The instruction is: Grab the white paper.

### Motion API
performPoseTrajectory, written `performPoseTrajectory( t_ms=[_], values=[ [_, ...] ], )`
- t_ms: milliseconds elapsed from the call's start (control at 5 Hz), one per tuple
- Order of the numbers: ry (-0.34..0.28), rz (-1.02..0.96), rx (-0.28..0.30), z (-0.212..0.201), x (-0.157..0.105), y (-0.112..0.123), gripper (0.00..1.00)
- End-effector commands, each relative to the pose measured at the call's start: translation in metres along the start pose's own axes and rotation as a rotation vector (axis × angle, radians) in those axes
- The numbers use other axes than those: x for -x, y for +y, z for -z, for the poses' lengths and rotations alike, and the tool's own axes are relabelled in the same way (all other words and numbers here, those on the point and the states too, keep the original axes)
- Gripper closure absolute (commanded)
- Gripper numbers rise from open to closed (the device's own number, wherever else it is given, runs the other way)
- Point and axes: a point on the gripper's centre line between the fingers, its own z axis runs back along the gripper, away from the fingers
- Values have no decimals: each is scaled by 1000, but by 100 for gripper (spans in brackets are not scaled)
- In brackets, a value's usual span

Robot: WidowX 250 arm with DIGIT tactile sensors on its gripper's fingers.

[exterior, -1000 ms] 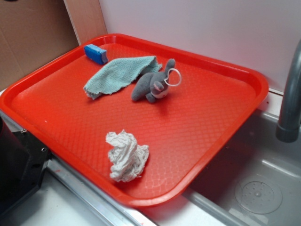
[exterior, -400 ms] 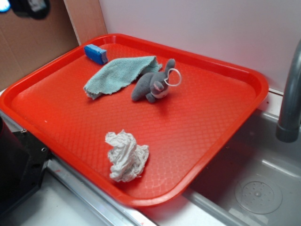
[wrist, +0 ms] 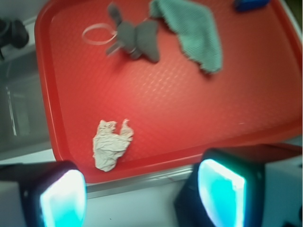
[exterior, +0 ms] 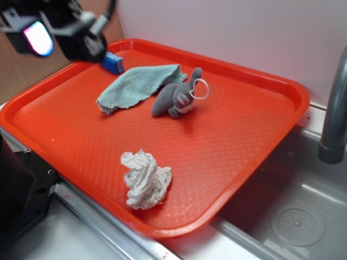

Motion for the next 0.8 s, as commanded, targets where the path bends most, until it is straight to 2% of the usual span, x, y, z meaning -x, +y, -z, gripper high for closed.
performPoseTrajectory(
  t_ms=[0,200,400,600],
  values=[
    [-26,-37,31,39,6,-30,0],
    [11,-20,21,72,11,-40,0],
    [9,-44,-25,95,12,-41,0],
    [75,25,14,126,15,-46,0]
  ],
)
